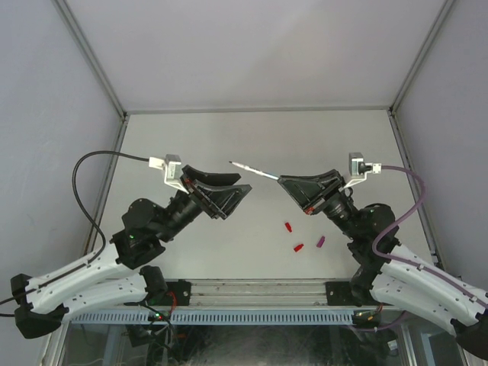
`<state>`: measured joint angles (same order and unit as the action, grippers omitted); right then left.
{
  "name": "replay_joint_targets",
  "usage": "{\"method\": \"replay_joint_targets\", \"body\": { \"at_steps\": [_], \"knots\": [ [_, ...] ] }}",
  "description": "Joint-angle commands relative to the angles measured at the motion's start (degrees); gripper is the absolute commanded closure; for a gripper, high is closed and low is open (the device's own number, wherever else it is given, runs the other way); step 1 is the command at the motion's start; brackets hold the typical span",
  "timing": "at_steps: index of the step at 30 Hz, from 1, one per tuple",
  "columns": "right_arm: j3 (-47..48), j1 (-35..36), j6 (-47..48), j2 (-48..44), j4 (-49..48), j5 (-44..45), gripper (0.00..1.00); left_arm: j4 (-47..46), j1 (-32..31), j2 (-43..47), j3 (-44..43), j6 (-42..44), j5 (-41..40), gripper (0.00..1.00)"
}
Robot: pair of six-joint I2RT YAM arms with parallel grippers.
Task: Insert the pens into the pen caps
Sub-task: Adjust the pen.
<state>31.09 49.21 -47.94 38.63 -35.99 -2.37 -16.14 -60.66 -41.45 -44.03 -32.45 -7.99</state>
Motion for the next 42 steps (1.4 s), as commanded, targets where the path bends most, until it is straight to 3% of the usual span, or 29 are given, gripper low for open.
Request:
{"method": "replay_joint_targets", "body": {
  "at_steps": [1,5,17,30,32,38,42],
  "knots": [
    [0.4,0.9,-3.1,1.7,-3.4,-5.4,1.0,-3.5,0.2,0.0,-0.7,0.2,1.1,0.31],
    [0.4,2.8,-2.2,2.0,-0.9,-4.4,1.0,-3.8,0.2,-0.1,-0.8,0.6,0.8,0.35],
    [0.4,6.0,1.1,2.0,2.1,-3.0,1.0,-4.3,0.2,-0.6,-1.4,1.0,0.5,0.59],
    [0.4,8.4,8.2,1.6,8.1,-4.9,1.0,-4.3,0.2,-0.1,-1.7,0.6,1.3,1.0],
    [0.4,8.4,10.2,1.1,9.4,-5.7,0.95,-4.1,0.3,-0.2,-1.9,0.7,1.8,1.0],
    [3.1,8.3,20.3,-3.8,21.9,-6.2,0.61,-0.8,0.2,0.2,-2.6,2.1,2.9,1.0],
    [6.7,8.2,27.1,-6.4,33.5,-5.8,0.52,4.6,0.3,0.2,-3.9,4.5,5.3,1.0]
  ]
}}
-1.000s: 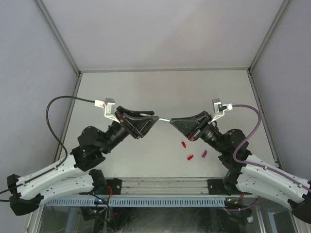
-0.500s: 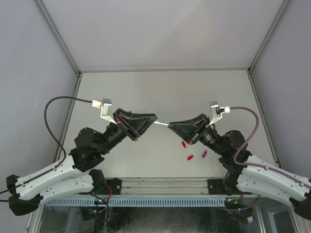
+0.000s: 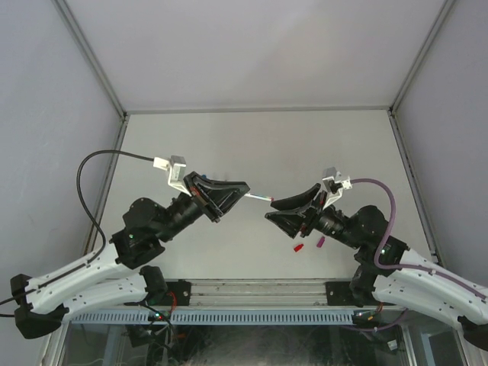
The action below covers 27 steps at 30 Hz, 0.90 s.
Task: Insert the pens into the pen caps
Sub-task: Adjust the pen.
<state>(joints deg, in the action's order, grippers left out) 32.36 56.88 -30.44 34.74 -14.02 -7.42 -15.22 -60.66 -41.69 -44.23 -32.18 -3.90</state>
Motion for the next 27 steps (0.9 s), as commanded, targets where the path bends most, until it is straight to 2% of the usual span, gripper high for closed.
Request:
{"method": "replay_joint_targets", "body": {
  "at_steps": [1,7,13,21,24,27],
  "knots": [
    [6.7,0.4,11.4,-2.7,14.2,-0.9,0.51,5.7,0.3,0.1,-4.6,5.1,2.3,1.0],
    [13.7,0.1,19.5,-0.3,27.5,-6.2,0.51,17.6,0.3,-3.5,-11.3,9.9,10.9,1.0],
    [18.5,0.0,22.6,5.2,32.4,-10.0,0.55,21.0,0.3,-6.2,-14.4,11.6,16.6,1.0],
    [20.0,0.1,23.5,8.8,33.1,-12.5,0.72,21.8,0.3,-6.9,-15.5,12.4,18.1,1.0],
    [20.0,0.1,23.5,9.1,33.5,-12.6,0.75,21.9,0.3,-6.8,-15.5,12.5,18.0,1.0],
    [20.1,0.1,23.5,9.5,33.4,-13.0,0.87,21.8,0.3,-6.8,-15.5,12.4,18.0,1.0]
  ]
}}
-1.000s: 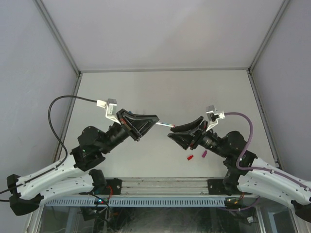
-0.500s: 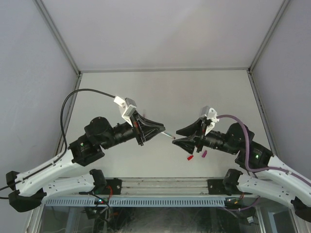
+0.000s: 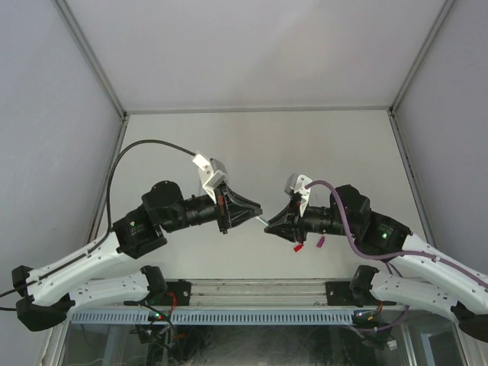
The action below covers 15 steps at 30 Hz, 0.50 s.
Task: Insert the pens into the pen caps
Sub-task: Adjust the pen.
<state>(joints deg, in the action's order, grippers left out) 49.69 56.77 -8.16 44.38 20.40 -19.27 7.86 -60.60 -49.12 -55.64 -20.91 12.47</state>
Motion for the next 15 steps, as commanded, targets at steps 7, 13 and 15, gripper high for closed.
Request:
{"method": "replay_joint_targets", "body": {
  "at_steps": [7,13,15],
  "knots": [
    [1.8,1.0,-1.5,-1.0,-6.0,-2.0,1.0,-2.2,0.3,1.0,-3.7,0.9,0.1,0.8],
    [-0.8,1.8,-6.5,-1.4,-13.0,-2.2,1.0,-5.7,0.2,3.8,-0.7,-0.4,-4.2,0.47],
    [-1.7,2.4,-8.5,-1.5,-15.5,-0.9,1.0,-7.7,0.2,4.9,0.9,-1.3,-5.9,0.44]
  ]
}}
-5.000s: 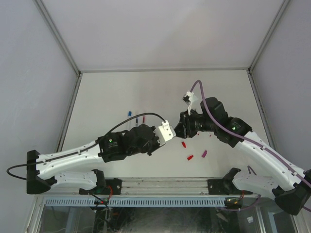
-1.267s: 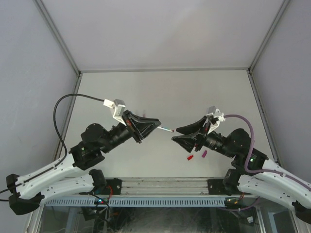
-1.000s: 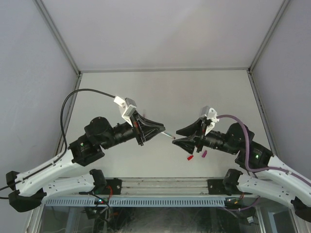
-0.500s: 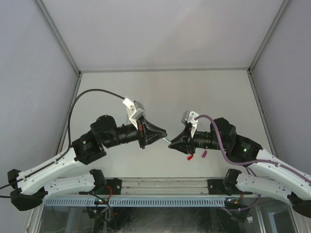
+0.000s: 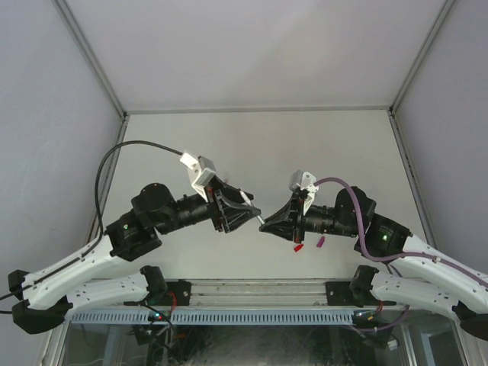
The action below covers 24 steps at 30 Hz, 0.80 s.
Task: Insert the pens into the pen caps
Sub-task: Adjust the pen.
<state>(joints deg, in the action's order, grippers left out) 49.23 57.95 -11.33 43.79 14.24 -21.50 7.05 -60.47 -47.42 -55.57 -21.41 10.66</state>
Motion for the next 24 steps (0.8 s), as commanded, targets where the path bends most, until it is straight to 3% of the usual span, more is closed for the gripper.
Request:
{"method": "replay_joint_targets", "body": {
  "at_steps": [1,9,15,24],
  "knots": [
    [-1.8,1.5,-6.7,-1.0,-10.7,2.2,1.0,-7.9,0.1,3.6,1.7,-1.3,-5.0,0.44],
    [-8.4,3.5,-14.7,-1.7,-26.9,6.9,1.0,-15.8,0.0,5.5,5.9,-4.8,-8.2,0.44],
    [-9.6,4.2,-15.6,-1.4,-32.7,8.4,1.0,-18.4,0.1,3.8,6.3,-6.6,-7.0,0.46],
    [-9.6,4.3,-15.6,-1.5,-36.3,10.4,1.0,-24.3,0.1,1.3,7.6,-9.2,-0.6,0.6]
  ]
}}
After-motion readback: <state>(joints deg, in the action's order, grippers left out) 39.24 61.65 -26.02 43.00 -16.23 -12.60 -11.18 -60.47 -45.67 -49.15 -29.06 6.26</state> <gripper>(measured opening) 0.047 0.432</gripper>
